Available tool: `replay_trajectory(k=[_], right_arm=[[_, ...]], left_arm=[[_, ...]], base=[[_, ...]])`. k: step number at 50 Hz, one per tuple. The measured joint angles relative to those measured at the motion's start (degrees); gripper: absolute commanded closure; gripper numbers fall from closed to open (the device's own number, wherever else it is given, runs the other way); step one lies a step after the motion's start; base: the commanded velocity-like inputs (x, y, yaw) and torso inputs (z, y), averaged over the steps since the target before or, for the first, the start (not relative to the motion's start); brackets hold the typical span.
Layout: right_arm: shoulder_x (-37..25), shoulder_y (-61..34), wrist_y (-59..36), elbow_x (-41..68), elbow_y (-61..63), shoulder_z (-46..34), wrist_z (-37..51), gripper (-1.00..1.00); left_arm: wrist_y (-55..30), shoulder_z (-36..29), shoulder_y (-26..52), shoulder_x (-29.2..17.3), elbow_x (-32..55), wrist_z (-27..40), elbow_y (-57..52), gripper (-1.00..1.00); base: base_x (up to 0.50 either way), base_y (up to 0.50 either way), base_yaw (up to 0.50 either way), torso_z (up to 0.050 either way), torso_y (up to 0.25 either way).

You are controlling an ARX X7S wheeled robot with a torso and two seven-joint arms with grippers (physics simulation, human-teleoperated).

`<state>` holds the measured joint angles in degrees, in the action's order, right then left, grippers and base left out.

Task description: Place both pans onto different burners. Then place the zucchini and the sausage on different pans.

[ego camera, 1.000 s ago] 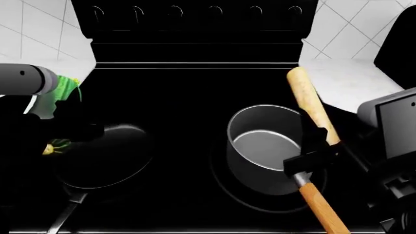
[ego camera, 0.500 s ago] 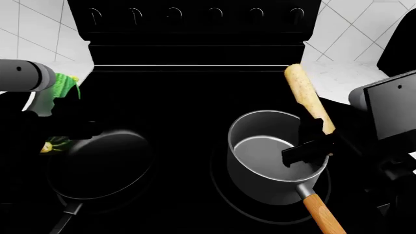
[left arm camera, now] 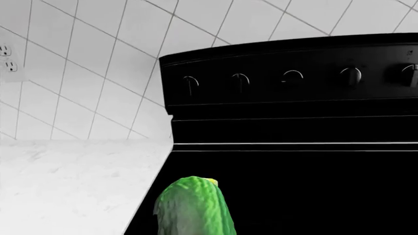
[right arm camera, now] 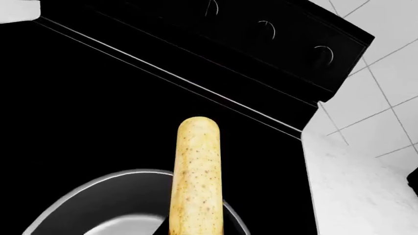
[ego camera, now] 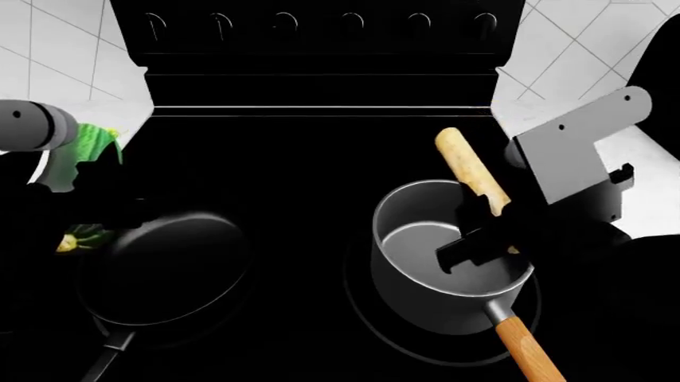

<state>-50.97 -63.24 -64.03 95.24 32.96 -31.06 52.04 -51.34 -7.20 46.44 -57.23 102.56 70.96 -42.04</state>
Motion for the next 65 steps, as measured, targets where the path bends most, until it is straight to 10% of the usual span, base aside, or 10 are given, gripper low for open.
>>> replay_trajectory(k=[29,30,65], right_arm=[[1.01,2.05,-0.26,-1.50,-0.78,-2.99,-0.71,1.00],[1.00,2.17,-0.20,-1.61,-0.83,-3.03,-0.80,-1.00],[-1.44,-4.62,1.40,3.37,-0.68,0.92,2.44,-1.00]], left_arm=[[1.24,1.70,-3.67,-0.62,-2.30,-2.06,0.28,1.00],[1.27,1.73,-3.77,-0.62,-2.39,-2.11,0.29,1.00],[-0.93,-1.22,-1.44,-0.04,-4.03,-4.01,4.16,1.00]], base=[[0.00,0.00,0.00,0.000,0.001],[0.00,0.00,0.00,0.000,0.000],[0.00,0.00,0.00,0.000,0.001]])
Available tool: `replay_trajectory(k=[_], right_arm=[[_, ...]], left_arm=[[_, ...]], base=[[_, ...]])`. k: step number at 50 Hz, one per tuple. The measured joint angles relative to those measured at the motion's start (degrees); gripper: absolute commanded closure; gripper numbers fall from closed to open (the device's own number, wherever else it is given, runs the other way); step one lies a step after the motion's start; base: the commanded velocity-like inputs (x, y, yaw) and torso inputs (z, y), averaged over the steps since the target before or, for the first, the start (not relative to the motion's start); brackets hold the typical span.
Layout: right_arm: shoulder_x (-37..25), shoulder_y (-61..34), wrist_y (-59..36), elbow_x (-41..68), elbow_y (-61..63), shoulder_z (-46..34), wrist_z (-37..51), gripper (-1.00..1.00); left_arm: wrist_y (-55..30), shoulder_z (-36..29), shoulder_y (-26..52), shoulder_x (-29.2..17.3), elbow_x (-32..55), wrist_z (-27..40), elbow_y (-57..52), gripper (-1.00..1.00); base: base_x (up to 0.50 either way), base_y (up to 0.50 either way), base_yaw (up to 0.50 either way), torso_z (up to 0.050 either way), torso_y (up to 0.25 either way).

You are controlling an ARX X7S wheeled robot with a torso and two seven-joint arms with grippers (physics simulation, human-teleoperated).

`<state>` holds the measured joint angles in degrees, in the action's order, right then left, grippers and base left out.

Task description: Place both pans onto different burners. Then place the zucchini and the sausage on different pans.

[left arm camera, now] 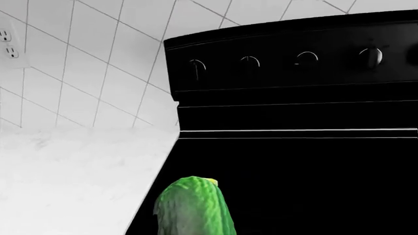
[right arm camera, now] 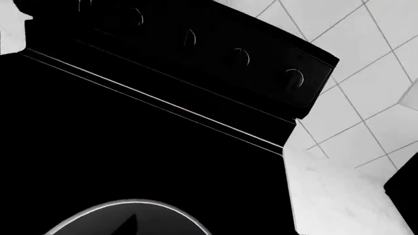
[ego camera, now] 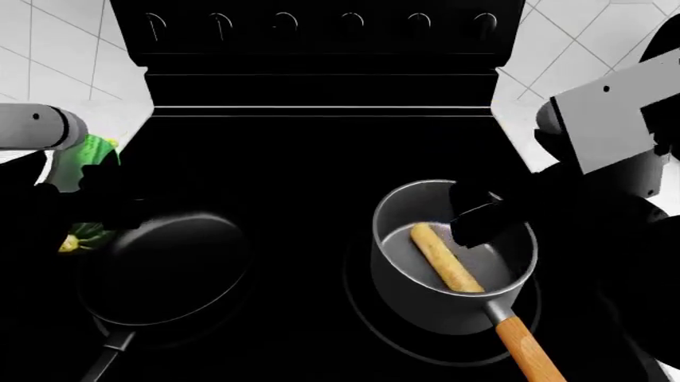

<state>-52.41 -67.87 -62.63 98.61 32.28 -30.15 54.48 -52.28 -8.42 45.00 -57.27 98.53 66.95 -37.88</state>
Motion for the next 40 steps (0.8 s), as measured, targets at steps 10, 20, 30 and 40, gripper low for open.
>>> replay_trajectory(k=[10,20,30,40], right_arm=[[-1.03,0.22,1.35,-0.39,0.47,1.34,-0.19,-1.00],[-1.68,1.62,2.53,-1.69,0.74,1.94,-1.17,-1.00],[-1.79,2.20,3.06,-2.44,0.70,2.01,-1.64,-1.00],[-1.72,2.47,3.35,-2.99,0.62,1.91,-1.96,-1.00]], left_arm=[[-3.11,-4.74,3.26,2.91,-3.14,-1.79,4.51,1.00],[-4.78,-8.99,4.74,6.29,-7.21,-4.42,8.20,1.00],[-4.15,-10.91,2.85,7.71,-10.55,-6.87,10.02,1.00],[-2.84,-11.09,0.07,7.69,-11.71,-7.71,10.04,1.00]], base=[[0.00,0.00,0.00,0.000,0.000],[0.00,0.00,0.00,0.000,0.001],[0.00,0.00,0.00,0.000,0.001],[0.00,0.00,0.00,0.001,0.000]])
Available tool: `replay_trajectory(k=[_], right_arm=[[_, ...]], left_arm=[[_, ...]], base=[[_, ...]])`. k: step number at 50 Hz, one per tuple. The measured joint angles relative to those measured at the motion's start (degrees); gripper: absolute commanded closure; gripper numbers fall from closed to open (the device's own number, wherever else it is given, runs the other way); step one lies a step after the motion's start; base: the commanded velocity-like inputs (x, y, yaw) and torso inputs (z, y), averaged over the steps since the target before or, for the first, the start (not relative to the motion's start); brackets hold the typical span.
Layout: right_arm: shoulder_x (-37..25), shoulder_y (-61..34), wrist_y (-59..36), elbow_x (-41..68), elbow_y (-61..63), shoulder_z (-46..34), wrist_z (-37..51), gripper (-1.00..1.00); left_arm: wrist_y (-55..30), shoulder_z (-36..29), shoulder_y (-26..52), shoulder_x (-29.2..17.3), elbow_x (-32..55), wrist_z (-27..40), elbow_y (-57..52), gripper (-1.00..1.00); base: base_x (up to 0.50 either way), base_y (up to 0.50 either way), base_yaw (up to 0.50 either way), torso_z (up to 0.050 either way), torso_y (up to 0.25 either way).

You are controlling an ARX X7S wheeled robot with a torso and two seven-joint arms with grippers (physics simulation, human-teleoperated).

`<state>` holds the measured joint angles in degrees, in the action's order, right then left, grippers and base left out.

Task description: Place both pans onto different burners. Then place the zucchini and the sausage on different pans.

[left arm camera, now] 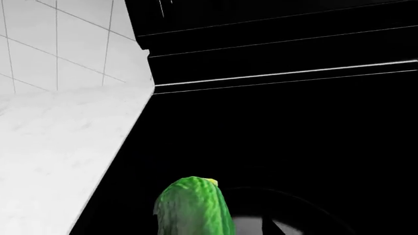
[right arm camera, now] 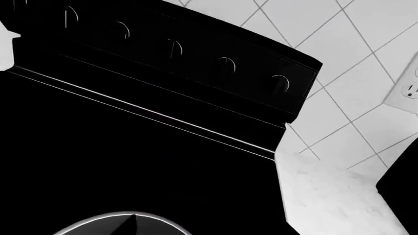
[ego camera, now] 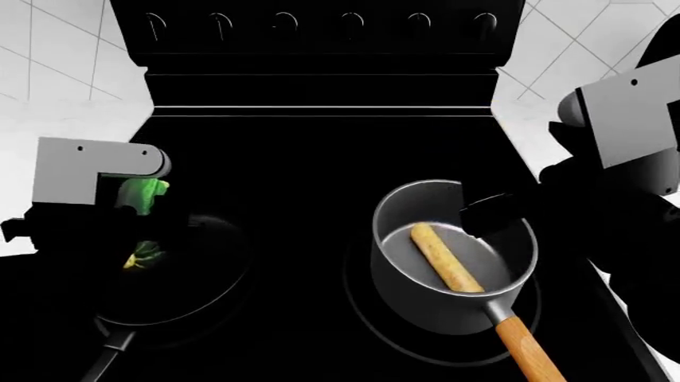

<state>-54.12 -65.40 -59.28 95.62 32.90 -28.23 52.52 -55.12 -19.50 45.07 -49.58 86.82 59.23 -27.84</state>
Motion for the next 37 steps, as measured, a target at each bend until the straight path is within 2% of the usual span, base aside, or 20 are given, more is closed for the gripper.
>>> replay_trajectory(k=[4,5,22,37], right_arm=[[0.05,0.15,0.13,-0.27,-0.05,-0.06,-0.16,-1.00],[0.06,0.19,0.16,-0.34,-0.06,-0.08,-0.20,-1.00],[0.10,0.84,0.72,-1.27,-0.20,-0.23,-0.85,-1.00],[-1.18,0.84,1.96,0.12,2.05,1.07,0.31,-1.00]], left_arm=[[0.33,0.05,-0.67,-0.09,0.01,-0.01,-0.18,1.00],[0.39,0.07,-0.78,-0.11,0.01,-0.01,-0.21,-1.00],[0.77,0.99,-0.69,-0.58,-0.52,-5.26,0.03,-1.00],[1.58,4.66,2.88,-3.13,5.04,-2.42,-3.82,-1.00]], base=[[0.00,0.00,0.00,0.000,0.003],[0.00,0.00,0.00,0.000,0.000],[0.00,0.00,0.00,0.000,0.000],[0.00,0.00,0.00,0.000,0.000]])
